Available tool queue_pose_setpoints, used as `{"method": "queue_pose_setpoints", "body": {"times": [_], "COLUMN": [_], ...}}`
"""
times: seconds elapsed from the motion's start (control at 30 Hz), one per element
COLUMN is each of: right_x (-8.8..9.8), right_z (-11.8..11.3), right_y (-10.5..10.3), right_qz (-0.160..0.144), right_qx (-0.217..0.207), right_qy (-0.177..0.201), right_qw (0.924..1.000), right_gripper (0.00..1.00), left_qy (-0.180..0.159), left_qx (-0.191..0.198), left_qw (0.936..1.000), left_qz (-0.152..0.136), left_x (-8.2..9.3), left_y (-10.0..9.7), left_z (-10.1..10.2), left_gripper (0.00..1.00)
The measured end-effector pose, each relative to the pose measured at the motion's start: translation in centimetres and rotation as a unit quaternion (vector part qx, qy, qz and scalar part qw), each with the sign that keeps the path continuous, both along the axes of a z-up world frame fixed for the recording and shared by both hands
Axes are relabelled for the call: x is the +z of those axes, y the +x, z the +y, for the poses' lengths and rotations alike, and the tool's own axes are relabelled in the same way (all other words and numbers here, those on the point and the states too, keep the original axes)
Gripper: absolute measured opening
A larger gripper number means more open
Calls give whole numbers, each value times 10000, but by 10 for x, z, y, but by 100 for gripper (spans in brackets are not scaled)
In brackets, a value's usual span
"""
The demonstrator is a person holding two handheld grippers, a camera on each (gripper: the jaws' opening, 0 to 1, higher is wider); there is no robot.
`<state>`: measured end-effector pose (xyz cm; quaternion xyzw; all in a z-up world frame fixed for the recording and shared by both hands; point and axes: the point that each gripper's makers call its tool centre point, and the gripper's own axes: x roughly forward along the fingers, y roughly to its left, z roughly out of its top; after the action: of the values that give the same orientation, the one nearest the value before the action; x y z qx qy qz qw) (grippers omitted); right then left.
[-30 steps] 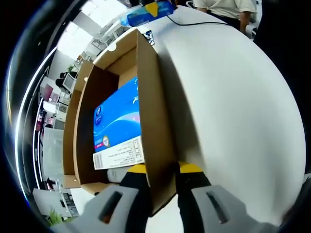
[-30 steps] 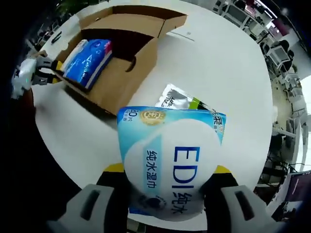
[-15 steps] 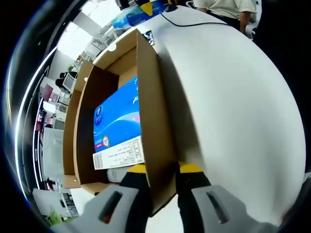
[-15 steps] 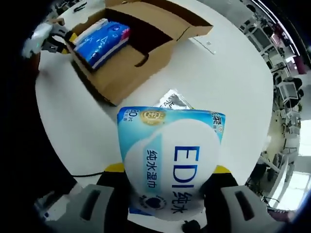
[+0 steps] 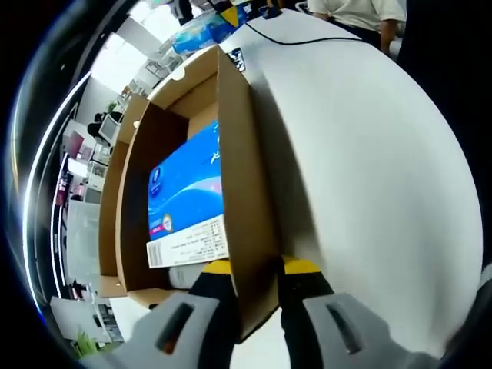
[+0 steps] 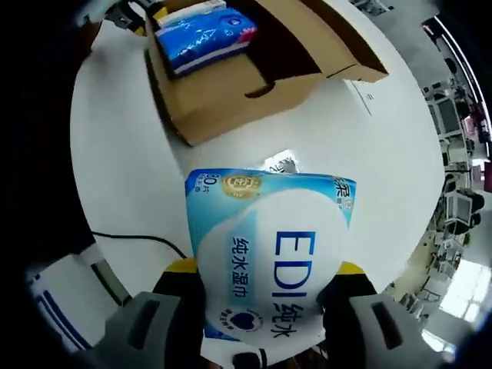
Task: Operate the shoe box by opening the lid, removing the specified soft item, and placing it in the target area until the item is outside and the box remains undamaged.
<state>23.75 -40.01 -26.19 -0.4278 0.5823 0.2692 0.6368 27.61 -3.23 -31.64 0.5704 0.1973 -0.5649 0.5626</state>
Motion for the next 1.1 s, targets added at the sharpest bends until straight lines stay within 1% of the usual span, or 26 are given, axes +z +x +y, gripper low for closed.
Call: {"method": "queue_pose_setpoints", "body": {"times": [0.07,0.1,0.13,0.17,0.2,0.27,0.33,0.4,0.47,0.53,0.7,0.9,1.1], "right_x": [0,-2,-2,-4,-6,-9,-14,-18,-21,-24,-32,-37,-44], "right_z": [1,2,3,7,8,7,7,7,6,6,6,8,2], "right_y": [4,4,5,5,6,5,5,6,7,9,16,21,27], "right_qz": [-43,-14,5,43,67,114,256,286,353,403,411,481,607], "right_qx": [331,322,333,567,698,743,976,1047,1284,1291,1374,1455,1474], "right_qy": [-32,79,107,192,213,156,126,127,67,12,22,10,13], "right_qw": [9994,9995,9994,9982,9973,9971,9948,9940,9911,9908,9897,9882,9872], "right_gripper": [60,60,60,60,60,60,60,60,60,60,60,60,60], "left_qy": [3,5,6,5,2,5,10,18,21,23,23,26,32], "left_qx": [11,12,15,17,18,16,24,41,30,35,46,54,62], "left_qw": [10000,10000,10000,10000,10000,10000,10000,10000,10000,10000,10000,10000,10000], "left_qz": [10,11,11,11,11,6,3,-4,-3,-3,6,6,1], "left_x": [0,0,0,0,0,0,0,0,0,0,1,0,1], "left_y": [-1,-1,-1,0,0,0,0,0,0,0,0,1,0], "left_z": [0,0,0,0,0,0,0,0,0,0,0,0,0], "left_gripper": [17,17,17,17,17,17,17,17,17,17,17,17,17]}}
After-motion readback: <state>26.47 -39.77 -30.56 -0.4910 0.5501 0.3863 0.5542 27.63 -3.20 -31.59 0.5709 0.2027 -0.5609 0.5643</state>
